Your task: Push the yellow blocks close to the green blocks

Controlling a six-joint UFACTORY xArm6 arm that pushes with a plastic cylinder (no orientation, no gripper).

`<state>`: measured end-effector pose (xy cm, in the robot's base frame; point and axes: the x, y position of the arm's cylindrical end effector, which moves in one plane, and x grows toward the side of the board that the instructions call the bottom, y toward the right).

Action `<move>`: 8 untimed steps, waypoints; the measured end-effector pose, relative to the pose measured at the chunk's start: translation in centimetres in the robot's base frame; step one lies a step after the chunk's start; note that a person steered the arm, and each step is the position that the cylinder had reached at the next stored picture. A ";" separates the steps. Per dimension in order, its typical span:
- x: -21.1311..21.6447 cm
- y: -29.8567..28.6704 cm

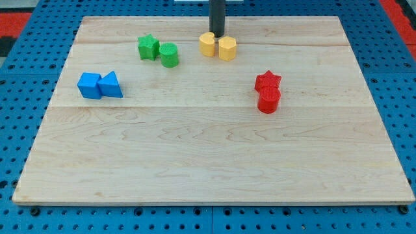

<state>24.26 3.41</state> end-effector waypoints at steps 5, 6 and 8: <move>4.2 2.2; 4.5 0.3; 4.5 -5.4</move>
